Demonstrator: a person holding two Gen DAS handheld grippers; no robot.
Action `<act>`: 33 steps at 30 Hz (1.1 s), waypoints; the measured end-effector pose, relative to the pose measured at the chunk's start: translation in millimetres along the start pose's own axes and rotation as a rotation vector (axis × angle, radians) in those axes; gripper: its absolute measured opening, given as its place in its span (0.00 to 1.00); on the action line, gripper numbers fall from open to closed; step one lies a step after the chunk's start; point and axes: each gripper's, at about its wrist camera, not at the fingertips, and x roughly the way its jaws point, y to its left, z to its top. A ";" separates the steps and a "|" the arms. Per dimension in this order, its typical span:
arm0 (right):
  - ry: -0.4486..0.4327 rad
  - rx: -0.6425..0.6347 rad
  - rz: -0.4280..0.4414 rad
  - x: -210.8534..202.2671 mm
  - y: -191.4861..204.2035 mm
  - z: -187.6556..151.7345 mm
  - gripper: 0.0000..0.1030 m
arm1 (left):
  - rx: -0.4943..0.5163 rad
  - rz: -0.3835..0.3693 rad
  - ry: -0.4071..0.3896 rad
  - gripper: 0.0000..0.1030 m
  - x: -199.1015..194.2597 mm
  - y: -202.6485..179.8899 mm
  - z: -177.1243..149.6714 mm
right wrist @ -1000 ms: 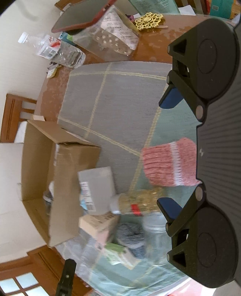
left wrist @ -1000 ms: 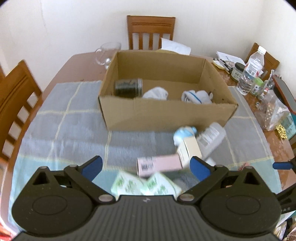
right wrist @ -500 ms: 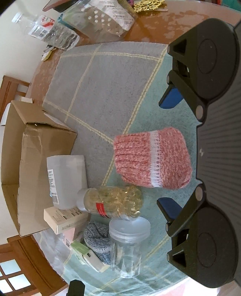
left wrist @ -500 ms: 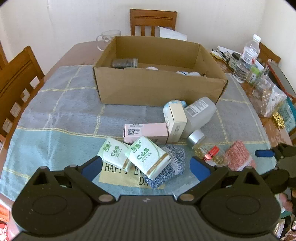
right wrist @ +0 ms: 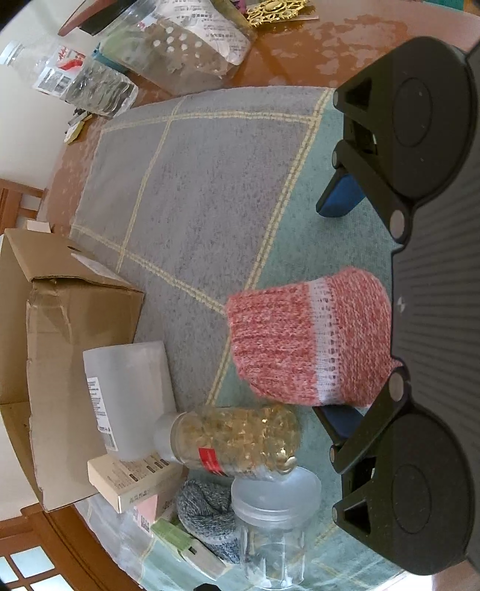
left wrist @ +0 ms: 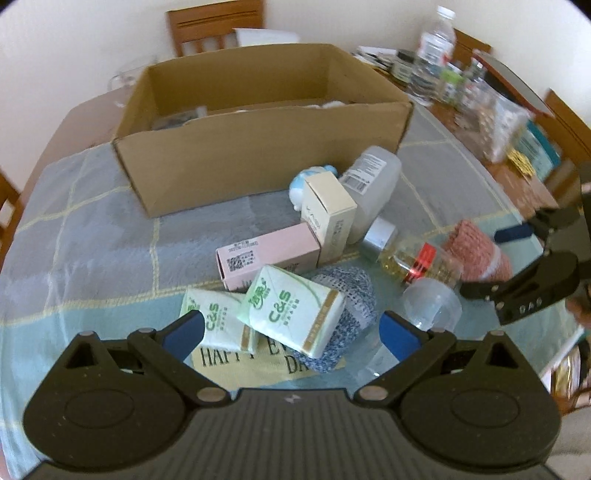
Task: Organize objects
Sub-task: 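Grasp the C&S tissue pack with the left tool while the right tool grasps the pink sock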
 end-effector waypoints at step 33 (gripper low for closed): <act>0.003 0.012 -0.004 0.2 11.9 10.9 0.84 | 0.186 -0.221 0.080 0.69 37.8 15.9 14.0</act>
